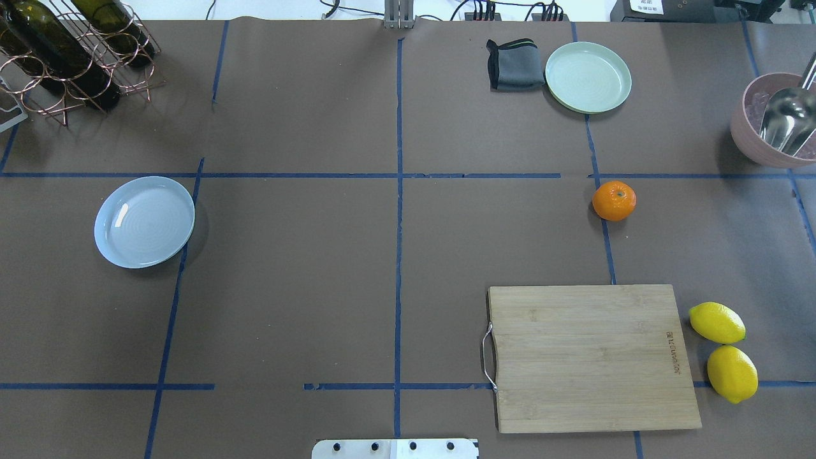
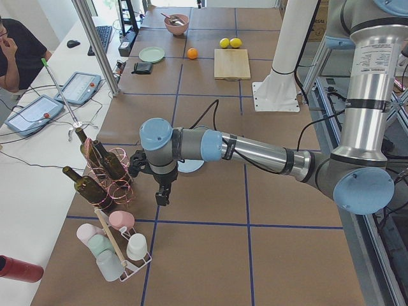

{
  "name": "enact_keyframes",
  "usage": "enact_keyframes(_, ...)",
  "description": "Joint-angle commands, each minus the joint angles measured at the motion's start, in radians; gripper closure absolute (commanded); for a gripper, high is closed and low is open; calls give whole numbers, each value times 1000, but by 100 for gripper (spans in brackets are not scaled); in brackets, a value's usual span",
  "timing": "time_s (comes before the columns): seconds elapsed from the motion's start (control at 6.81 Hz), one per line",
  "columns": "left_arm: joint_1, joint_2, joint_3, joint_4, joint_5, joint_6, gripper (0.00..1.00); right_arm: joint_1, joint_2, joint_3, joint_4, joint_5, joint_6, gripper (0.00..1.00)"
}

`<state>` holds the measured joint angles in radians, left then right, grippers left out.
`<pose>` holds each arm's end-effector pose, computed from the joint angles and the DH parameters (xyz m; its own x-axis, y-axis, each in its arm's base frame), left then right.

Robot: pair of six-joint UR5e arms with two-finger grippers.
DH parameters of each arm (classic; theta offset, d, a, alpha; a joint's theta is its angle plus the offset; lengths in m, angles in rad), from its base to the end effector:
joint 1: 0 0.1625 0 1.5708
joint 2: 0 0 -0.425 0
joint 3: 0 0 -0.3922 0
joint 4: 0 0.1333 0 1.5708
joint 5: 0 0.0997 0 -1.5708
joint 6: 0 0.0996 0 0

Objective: Pick orange to plate

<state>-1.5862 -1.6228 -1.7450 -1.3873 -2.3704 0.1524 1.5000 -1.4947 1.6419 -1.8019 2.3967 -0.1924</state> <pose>-0.0697 -0.5059 0.5641 0.6916 0.1713 -0.7016 -0.0907 0.9844 0.1510 0.0236 -0.5169 0.6044 0.6545 -0.1768 0.7351 0.1993 0.9782 0.0578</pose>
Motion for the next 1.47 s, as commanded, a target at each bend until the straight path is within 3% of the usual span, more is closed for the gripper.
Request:
enact_keyframes(0.0, 78, 27, 11, -194, -13, -20, 0, -1, 5, -4, 1, -2, -4, 0)
enact_keyframes(0.15, 245, 15, 25, -240, -12, -206, 0, -3, 11, -7, 1, -2, 1, 0)
enact_keyframes(0.29, 347, 12, 56, -410, -4, -407, 0, -6, 20, -10, 1, -2, 2, 0)
enact_keyframes(0.59, 470, -5, 163, -682, -1, -790, 0, -6, 22, -25, 1, -2, 1, 0)
enact_keyframes(1.03, 603, -35, 226, -714, 110, -921, 1, -6, 22, -20, 1, -1, 2, 0)
enact_keyframes(1.32, 609, -38, 228, -714, 114, -919, 15, -6, 22, -19, 1, -2, 1, 0)
